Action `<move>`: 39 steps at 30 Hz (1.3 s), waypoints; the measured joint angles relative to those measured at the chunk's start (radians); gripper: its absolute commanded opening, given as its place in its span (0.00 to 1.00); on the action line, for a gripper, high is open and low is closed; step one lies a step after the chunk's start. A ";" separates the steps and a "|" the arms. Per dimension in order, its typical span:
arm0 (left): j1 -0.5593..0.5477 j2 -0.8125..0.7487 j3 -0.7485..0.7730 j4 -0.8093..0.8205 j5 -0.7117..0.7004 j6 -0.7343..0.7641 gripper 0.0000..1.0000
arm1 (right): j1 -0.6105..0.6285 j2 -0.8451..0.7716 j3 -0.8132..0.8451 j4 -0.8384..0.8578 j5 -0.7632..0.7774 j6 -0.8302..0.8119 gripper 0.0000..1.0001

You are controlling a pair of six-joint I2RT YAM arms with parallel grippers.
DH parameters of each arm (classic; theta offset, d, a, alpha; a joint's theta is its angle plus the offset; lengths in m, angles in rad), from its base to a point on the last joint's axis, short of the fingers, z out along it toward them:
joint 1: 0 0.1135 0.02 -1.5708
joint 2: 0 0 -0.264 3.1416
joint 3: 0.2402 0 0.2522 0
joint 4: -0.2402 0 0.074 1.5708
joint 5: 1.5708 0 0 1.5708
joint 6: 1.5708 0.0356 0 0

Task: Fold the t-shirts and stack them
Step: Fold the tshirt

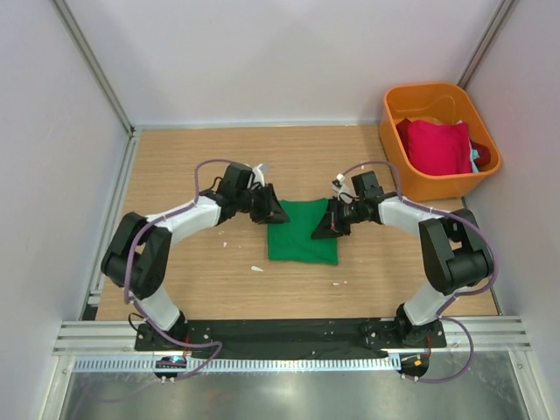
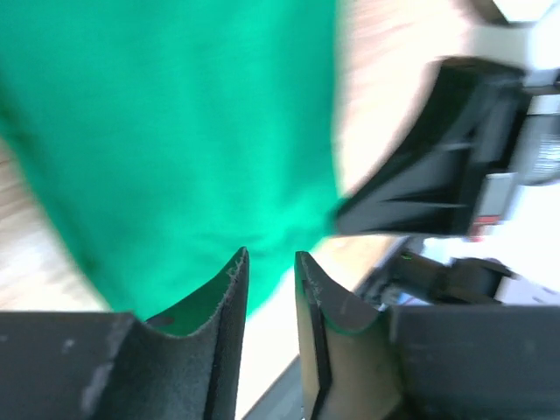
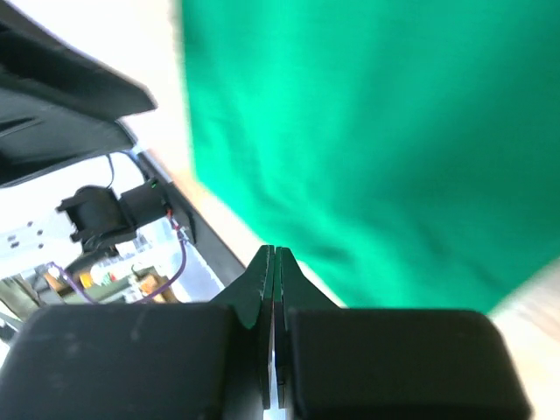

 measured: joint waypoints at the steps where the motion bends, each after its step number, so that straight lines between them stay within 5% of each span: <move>1: -0.006 -0.029 0.006 0.000 0.003 -0.006 0.25 | 0.013 -0.014 0.008 0.001 -0.002 0.003 0.02; 8: -0.085 -0.057 -0.082 0.137 0.050 -0.094 0.12 | 0.090 -0.001 -0.037 0.108 -0.021 0.084 0.01; 15: -0.085 0.057 -0.266 0.222 0.093 -0.142 0.08 | 0.013 0.076 -0.167 0.147 -0.021 0.078 0.01; 23: -0.095 -0.099 -0.267 0.070 0.017 -0.072 0.30 | -0.074 -0.052 -0.190 -0.034 0.023 -0.029 0.01; 28: -0.120 -0.172 -0.185 0.011 0.013 -0.080 0.31 | -0.043 -0.163 -0.158 -0.101 0.045 -0.027 0.01; 39: -0.167 0.145 -0.181 0.323 0.094 -0.241 0.23 | 0.041 -0.063 -0.177 0.082 0.040 0.095 0.01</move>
